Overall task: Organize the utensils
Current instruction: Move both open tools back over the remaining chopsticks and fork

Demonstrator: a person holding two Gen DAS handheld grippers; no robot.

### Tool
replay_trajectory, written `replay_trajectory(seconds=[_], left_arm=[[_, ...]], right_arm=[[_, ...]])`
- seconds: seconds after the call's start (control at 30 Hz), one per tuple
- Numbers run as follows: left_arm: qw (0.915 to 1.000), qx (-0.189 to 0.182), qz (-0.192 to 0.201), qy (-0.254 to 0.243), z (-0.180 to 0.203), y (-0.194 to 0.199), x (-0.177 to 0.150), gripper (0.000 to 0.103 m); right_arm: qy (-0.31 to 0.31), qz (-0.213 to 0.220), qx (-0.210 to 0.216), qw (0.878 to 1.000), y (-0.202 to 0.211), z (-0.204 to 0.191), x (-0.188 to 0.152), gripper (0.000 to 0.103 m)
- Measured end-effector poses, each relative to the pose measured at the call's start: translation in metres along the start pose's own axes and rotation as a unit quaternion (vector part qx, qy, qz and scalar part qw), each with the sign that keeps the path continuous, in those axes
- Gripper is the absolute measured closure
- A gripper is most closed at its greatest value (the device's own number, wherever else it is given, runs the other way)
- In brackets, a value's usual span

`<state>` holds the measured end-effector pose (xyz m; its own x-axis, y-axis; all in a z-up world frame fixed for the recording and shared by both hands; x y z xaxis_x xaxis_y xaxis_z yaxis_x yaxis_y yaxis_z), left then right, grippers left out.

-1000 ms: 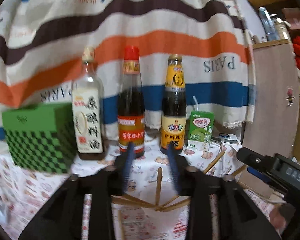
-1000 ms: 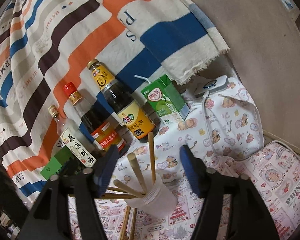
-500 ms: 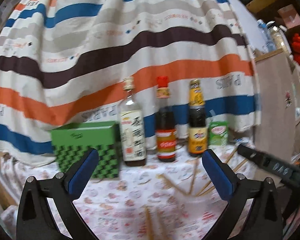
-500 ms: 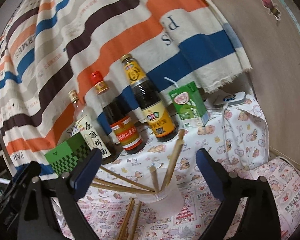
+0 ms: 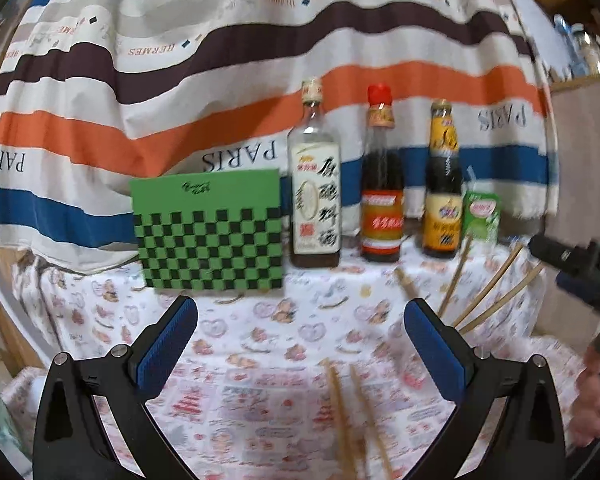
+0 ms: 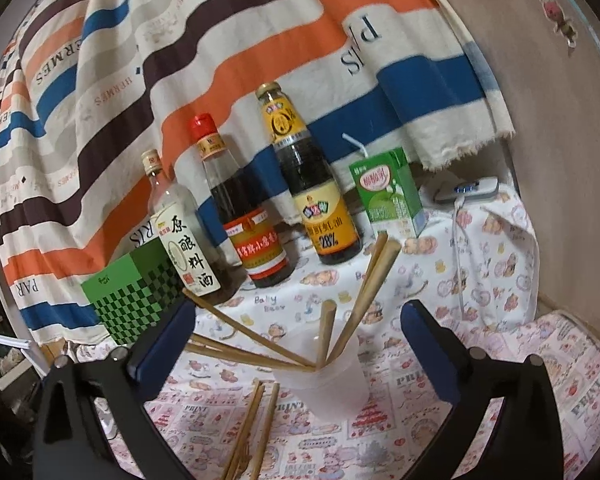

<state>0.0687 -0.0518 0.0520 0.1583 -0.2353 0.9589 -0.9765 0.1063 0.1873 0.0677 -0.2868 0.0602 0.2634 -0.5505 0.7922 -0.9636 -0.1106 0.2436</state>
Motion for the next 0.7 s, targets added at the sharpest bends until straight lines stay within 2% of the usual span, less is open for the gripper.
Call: replay_trajectory(seconds=[0.2,0.47,0.6,0.7], left_arm=[[0.998,0.018,-0.06,-0.006,-0.009,-0.025,-0.032,0.0],[0.9877,-0.021,-0.153,0.021,-0.004,-0.067,-0.079,0.0],[0.9842,-0.025,-0.174,0.016,-0.005,-0.077,-0.093,0.0],[0.9838,-0.037,-0.176,0.006,-0.006,-0.076,-0.084,0.001]], right_arm=[[0.008,-0.009,-0.019,1.0,-0.007,0.002,-0.009,0.0],[0.042,-0.014,-0.03,0.999,-0.013,-0.006,-0.023,0.0],[0.06,-0.01,-0.034,0.998,-0.013,-0.011,-0.026,0.0],[0.068,-0.002,-0.038,0.997,-0.011,-0.012,-0.024,0.0]])
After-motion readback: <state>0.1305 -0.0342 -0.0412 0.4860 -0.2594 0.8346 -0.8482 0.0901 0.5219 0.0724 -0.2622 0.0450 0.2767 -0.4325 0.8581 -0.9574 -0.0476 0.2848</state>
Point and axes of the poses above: each gripper's, at about its wrist camera, not at the fingertips, and y roughly against the way its jaws point, z to its right, x to its top, the point moved 8 cm from there along -y, roughly the way its jaws point, and after that the axes turned 11 degrees about -y, right-handed, at the moved point
